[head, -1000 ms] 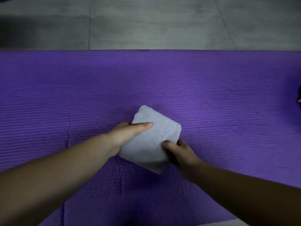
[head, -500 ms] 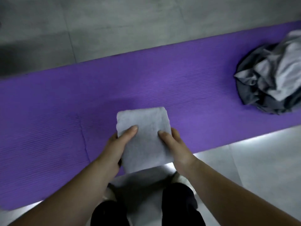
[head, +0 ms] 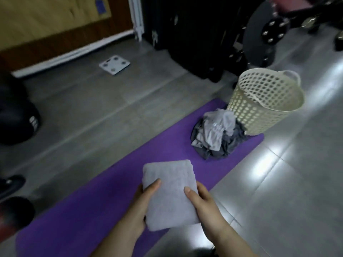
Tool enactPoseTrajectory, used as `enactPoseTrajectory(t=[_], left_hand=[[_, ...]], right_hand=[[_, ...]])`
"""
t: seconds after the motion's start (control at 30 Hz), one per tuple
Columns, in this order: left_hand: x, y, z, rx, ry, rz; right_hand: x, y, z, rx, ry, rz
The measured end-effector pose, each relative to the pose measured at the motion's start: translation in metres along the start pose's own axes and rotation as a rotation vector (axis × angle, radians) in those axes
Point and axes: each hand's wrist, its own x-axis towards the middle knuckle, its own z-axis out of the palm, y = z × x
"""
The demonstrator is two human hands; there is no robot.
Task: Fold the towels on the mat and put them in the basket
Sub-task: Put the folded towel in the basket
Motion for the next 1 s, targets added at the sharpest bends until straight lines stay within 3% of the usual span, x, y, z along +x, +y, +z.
enactPoseTrajectory(t=[0.1,0.3,0.53,0.8,1.0], left_hand=[[-0.005,0.011,0.070,0.073,-0.163,0.010],[0.014,-0.004,0.240,0.105,-0.087,0.062],[0.039,-0.027,0.396,0.096,-0.189,0.031],[0.126,-0.021,0.547,0.066,-0.213,-0.002],[0.197,0.024,0.669,0.121,-0.284,-0.020]], right_hand=[[-0.021,-0.035,-0.056,0.045,0.063,-0.056],[-0.031,-0.096,-0.202,0.118,0.193,-0.190],[-0.032,-0.140,-0.352,0.119,0.190,-0.199],[0.049,-0.204,-0.489,0.137,0.236,-0.140],[0.116,-0.295,-0.588,0.174,0.116,-0.066]])
